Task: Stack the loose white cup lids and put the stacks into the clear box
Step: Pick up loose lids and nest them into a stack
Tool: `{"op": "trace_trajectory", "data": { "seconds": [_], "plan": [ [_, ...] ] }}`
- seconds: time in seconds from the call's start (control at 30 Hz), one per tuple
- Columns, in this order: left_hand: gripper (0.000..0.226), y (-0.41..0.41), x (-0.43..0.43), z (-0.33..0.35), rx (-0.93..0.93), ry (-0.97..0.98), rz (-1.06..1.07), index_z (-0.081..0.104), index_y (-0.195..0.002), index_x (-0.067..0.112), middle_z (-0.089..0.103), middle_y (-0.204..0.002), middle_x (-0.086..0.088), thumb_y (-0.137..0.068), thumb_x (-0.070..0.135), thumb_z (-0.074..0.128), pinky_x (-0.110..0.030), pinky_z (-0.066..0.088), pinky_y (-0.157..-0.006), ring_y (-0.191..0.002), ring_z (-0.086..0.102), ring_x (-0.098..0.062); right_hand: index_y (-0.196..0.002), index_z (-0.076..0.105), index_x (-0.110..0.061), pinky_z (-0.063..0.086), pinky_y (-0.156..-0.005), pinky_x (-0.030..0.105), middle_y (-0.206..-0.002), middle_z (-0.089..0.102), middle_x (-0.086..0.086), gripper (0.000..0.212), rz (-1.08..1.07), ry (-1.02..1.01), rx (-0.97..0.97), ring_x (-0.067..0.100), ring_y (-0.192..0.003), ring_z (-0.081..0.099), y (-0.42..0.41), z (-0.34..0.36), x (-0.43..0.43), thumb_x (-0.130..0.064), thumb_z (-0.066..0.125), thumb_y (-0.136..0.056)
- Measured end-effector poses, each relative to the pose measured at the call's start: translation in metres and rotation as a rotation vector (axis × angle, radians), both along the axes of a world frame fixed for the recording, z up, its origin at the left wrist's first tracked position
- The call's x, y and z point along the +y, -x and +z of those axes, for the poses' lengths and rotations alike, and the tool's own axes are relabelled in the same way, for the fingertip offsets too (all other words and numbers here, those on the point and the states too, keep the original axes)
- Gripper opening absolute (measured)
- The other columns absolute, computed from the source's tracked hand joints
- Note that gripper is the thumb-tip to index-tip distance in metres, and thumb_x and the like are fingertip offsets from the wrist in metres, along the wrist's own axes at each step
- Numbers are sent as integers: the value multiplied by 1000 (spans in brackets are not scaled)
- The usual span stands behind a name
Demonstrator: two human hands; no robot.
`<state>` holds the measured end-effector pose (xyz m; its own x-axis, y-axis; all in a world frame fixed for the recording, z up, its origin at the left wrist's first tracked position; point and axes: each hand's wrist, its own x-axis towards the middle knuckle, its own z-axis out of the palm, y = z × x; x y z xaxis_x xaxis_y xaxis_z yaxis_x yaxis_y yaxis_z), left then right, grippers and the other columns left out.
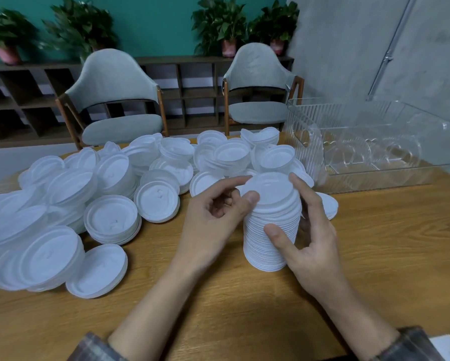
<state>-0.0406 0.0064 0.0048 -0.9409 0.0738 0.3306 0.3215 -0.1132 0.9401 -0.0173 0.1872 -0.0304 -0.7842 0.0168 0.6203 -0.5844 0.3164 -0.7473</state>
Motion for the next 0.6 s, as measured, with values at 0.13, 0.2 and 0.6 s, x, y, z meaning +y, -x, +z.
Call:
{"op": "trace_trajectory", "data": {
  "seconds": [0.13,0.2,0.6],
  "plan": [
    [39,-1,2,0,68,76,20,78,-116,26,61,-90,-4,-82,43,80,-27,49,-78,-84,56,-12,-148,42,-37,54,-104,41,-145,57,-11,71,21,33,-16,17,-133,59,-2,3,-1,-47,75,-86],
    [42,-1,2,-1,93,109,28,77,-118,29,65,-101,-5,-79,47,80,-28,51,-80,-92,62,-12,-145,43,-37,55,-102,36,-143,59,-11,69,31,54,-21,17,-131,61,-4,3,-2,-46,76,-85],
    [52,-6,3,-1,19,153,-139,64,-136,22,70,-131,6,-87,23,81,-29,54,-100,-126,64,-11,-138,44,-50,55,-101,30,-139,61,-14,70,48,97,-54,16,-130,62,-8,7,-3,-66,78,-80]
  ]
}}
